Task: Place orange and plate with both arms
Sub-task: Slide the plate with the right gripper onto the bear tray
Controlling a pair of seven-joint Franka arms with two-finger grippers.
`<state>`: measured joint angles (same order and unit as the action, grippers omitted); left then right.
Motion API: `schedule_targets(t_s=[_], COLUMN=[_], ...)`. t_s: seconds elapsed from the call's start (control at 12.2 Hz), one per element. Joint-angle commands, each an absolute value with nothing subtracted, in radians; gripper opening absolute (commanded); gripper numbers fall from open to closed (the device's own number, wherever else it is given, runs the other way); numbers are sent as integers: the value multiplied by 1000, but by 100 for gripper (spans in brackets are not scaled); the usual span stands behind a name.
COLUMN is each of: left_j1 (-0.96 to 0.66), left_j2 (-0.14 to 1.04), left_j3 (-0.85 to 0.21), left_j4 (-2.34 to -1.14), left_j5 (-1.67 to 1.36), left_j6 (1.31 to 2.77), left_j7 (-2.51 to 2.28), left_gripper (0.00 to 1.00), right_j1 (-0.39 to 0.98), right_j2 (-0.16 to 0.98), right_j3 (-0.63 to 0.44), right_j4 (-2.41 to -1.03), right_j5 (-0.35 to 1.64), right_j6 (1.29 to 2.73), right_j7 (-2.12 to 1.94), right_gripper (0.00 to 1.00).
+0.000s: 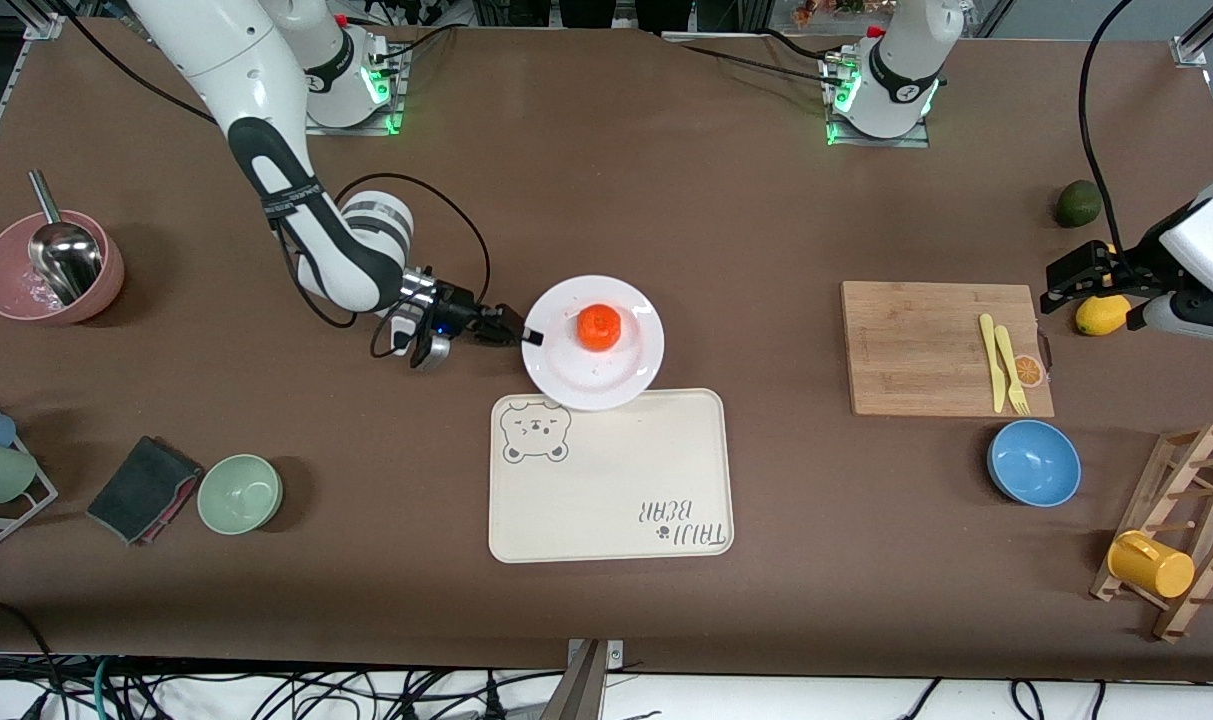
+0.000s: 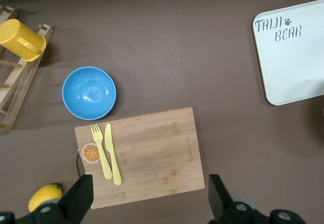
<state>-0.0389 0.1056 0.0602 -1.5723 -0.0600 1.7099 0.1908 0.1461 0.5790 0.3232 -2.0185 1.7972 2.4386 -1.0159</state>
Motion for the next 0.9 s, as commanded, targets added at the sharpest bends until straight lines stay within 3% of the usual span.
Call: schedule_targets(t_s=[0.0,0.41,0.57,0.82], left_j1=[-32,-32,-32,-34], left_j2=[118,118,118,118], left_j3=[61,63,61,61], left_j4=[-1546,-1546,-1546,-1546], left_j5=[-87,-87,-87,-87], left_j6=[1703,1703,1703,1703], left_j7=[222,222,222,222], left_gripper=[100,100,100,100], right_j1=[144,201,235,236], right_j2=[697,948,972,971], right_j3=[316,243,218,216], right_j4=[-1815,-1466,-1425,-1424], right_j5=[1738,1633,1484,1439], right_j6=[2448,2482,2508,2510], right_j7=[-887,-800,-671,-626], right_gripper=[0,0,0,0])
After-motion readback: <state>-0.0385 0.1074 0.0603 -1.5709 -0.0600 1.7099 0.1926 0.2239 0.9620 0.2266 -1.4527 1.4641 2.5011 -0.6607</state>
